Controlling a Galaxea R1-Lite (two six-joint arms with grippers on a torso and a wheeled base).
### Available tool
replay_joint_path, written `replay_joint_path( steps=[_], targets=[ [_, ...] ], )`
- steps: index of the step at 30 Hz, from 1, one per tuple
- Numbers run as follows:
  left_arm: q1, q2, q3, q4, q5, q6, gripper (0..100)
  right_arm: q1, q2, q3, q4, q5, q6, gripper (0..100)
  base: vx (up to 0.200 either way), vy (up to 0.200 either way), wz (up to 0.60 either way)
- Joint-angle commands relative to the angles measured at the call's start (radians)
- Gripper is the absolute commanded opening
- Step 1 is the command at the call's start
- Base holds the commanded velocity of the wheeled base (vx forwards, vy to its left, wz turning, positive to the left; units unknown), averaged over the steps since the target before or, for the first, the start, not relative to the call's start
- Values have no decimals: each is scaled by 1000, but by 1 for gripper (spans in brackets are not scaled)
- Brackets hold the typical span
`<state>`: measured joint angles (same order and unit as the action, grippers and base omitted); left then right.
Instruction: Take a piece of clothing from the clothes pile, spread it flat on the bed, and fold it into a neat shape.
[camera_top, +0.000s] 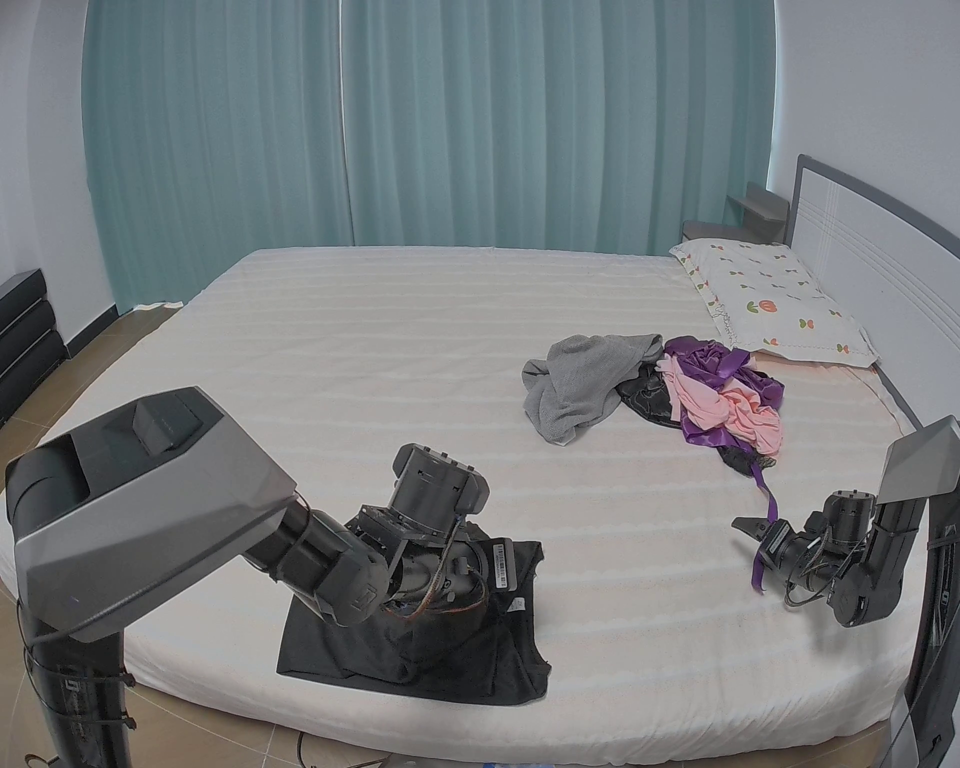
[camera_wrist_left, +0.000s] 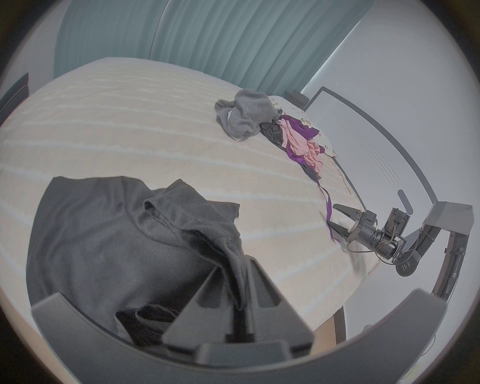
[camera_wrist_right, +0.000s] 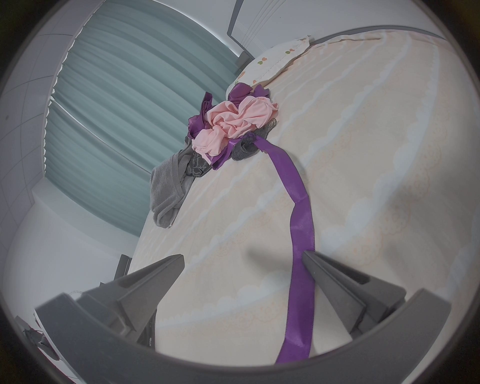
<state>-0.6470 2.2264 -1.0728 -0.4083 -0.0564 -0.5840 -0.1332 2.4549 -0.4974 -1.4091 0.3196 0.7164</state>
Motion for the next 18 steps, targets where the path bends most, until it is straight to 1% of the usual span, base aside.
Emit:
replay_joint_path(
  steps=[1, 7, 10, 11, 14, 17, 18],
  targets=[
    [-5, 12, -1, 2, -5, -13, 100, 0, 1, 0, -1, 1, 0, 100, 0, 0, 0],
    [-5, 7, 1, 0, -16, -69, 100, 0, 1, 0, -1, 1, 0, 100, 0, 0, 0],
    [3, -16, 11, -1, -16, -123, 100, 0, 1, 0, -1, -1, 0, 100, 0, 0, 0],
    [4, -17, 10, -1, -16, -125, 100, 0, 1, 0, -1, -1, 0, 100, 0, 0, 0],
    [49, -56, 47, -9, -23, -184, 100, 0, 1, 0, -2, 1, 0, 100, 0, 0, 0],
    [101, -83, 126, -35, -63, -209, 100, 0, 1, 0, -2, -1, 0, 100, 0, 0, 0],
    [129, -100, 169, -58, -88, -218, 100, 0, 1, 0, -2, -1, 0, 100, 0, 0, 0]
  ],
)
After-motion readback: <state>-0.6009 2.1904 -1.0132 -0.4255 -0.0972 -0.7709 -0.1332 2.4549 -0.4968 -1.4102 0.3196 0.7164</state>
